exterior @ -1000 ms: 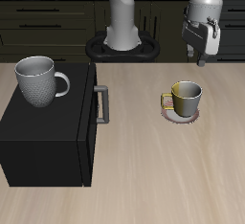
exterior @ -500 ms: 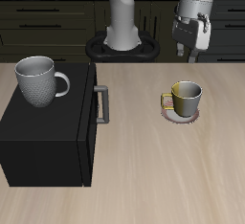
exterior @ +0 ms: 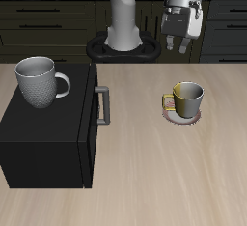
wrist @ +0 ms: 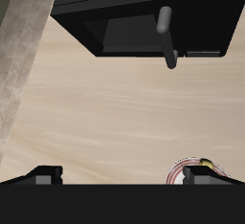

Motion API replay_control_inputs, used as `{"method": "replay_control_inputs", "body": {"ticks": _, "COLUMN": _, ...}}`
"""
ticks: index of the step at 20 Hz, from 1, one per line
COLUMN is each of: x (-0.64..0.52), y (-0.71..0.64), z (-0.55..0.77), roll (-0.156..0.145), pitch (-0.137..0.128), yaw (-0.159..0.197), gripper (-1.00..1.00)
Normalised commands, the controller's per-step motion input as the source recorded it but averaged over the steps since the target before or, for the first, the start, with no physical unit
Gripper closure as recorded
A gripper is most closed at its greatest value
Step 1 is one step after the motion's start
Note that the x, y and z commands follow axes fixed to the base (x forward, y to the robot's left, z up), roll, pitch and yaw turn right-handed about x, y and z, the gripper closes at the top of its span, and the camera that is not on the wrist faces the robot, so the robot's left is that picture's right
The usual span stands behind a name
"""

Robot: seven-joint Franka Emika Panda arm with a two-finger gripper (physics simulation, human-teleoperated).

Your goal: Open the microwave

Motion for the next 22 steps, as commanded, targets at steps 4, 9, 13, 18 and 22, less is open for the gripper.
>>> {"method": "replay_control_inputs", "body": {"ticks": 4, "x": 0.04, "y": -0.44, "z": 0.05, "roll": -0.09, "pitch": -0.012, "yaw": 0.009, "gripper": -1.0}}
{"method": "replay_control_inputs", "body": {"ticks": 9, "x": 0.02, "y": -0.32, "z": -0.14, "roll": -0.083, "pitch": 0.013, "yaw": 0.016, "gripper": -1.0}}
{"method": "replay_control_inputs", "body": {"ticks": 13, "x": -0.05, "y": -0.22, "z": -0.14, "roll": -0.048, "pitch": 0.017, "yaw": -0.015, "gripper": -1.0}}
{"method": "replay_control_inputs", "body": {"ticks": 18, "x": -0.03, "y": -0.23, "z": -0.2, "roll": -0.054, "pitch": 0.03, "yaw": -0.014, "gripper": -1.0}}
{"method": "replay_control_inputs", "body": {"ticks": 22, "x": -0.05, "y": -0.32, "z": -0.18, "roll": -0.054, "pitch": 0.021, "yaw": -0.03, "gripper": -1.0}}
